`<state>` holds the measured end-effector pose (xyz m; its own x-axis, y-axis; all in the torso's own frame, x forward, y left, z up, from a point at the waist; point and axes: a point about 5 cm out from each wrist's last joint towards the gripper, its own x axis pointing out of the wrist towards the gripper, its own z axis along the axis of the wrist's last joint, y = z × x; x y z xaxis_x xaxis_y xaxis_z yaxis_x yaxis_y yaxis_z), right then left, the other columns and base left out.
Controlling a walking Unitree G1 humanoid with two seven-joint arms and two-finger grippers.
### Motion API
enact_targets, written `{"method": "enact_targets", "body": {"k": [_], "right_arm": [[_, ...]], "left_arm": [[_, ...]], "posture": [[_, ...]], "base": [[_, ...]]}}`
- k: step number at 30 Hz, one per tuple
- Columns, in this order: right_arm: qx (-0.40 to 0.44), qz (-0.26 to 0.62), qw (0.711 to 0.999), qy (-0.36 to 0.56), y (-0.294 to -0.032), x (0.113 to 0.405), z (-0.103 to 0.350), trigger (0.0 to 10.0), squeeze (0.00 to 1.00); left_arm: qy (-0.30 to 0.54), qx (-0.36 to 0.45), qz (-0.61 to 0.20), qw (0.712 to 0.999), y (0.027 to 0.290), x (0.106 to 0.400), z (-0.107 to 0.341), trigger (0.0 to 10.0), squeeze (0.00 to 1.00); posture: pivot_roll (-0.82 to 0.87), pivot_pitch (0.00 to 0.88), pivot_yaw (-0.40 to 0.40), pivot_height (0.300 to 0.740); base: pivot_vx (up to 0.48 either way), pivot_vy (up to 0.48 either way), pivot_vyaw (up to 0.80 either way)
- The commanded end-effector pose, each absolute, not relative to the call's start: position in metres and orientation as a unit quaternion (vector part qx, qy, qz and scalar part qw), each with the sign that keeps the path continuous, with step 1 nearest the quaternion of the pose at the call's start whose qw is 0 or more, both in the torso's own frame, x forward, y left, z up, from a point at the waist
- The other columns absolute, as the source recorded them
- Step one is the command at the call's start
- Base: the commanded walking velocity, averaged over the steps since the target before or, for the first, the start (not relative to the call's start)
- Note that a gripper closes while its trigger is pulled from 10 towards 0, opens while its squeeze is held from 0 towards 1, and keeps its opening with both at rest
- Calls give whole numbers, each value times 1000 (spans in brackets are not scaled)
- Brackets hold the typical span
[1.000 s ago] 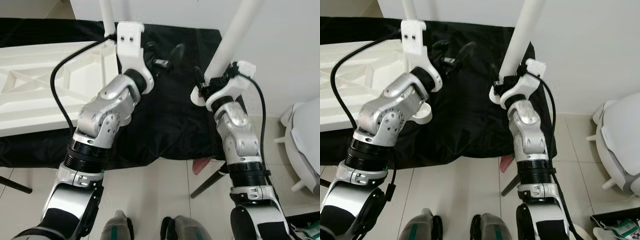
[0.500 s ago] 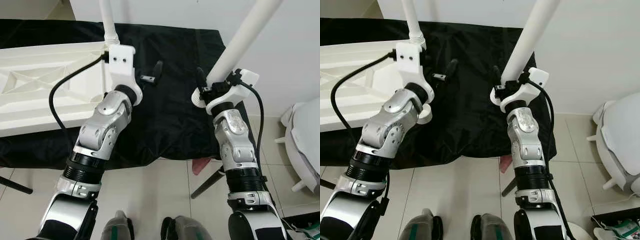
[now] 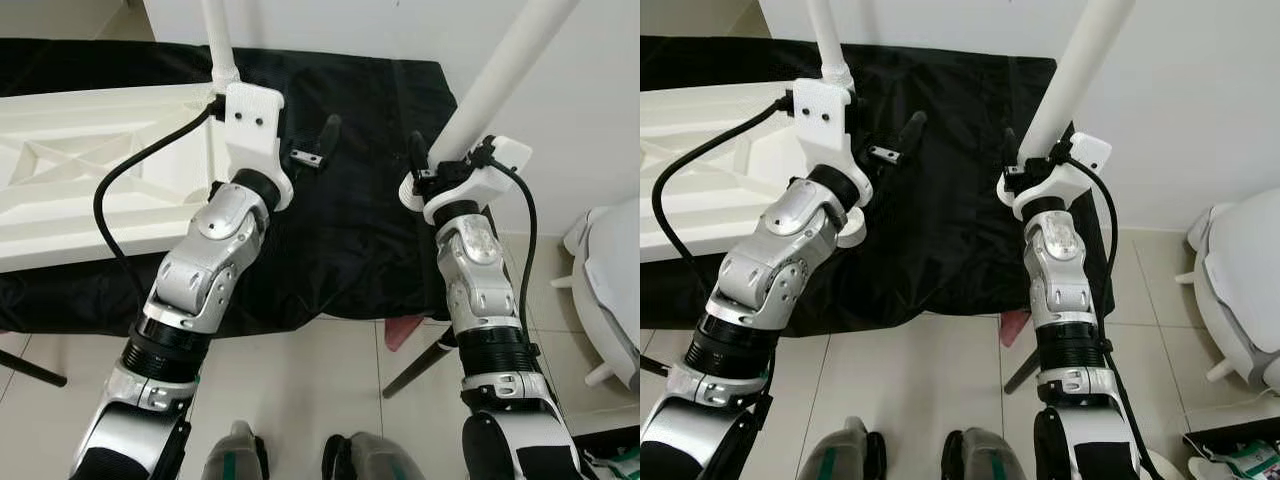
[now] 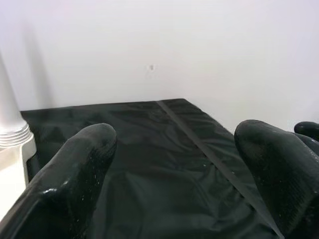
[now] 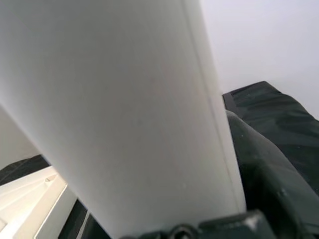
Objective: Building children table
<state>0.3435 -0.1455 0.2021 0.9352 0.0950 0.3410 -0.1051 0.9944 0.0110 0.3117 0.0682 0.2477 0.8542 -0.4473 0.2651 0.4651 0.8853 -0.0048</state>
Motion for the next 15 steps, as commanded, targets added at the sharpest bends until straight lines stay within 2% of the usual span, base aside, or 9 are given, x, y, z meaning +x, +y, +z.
{"method": "enact_targets", "body": {"k": [1,6,8,13,15], "right_arm": [[12,51,982,-184,-144,345,206,10000,0],[9,46,981,-188,-146,347,209,10000,0],[11,44,981,-187,-149,346,207,10000,0],[9,39,983,-181,-151,344,202,10000,0],[12,37,983,-178,-150,343,200,10000,0]], "left_arm": [[-134,-16,-323,937,56,302,249,10000,0],[-128,10,-327,936,54,301,242,10000,0],[-111,34,-282,952,63,311,228,10000,0],[-99,38,-210,972,76,318,218,10000,0],[-97,17,-195,976,78,319,216,10000,0]], "posture": [[-112,51,-18,740],[-115,53,-17,740],[-117,51,-16,740],[-124,48,-14,740],[-126,47,-17,740]], "base": [[0,0,0],[0,0,0],[0,0,0],[0,0,0],[0,0,0]]}}
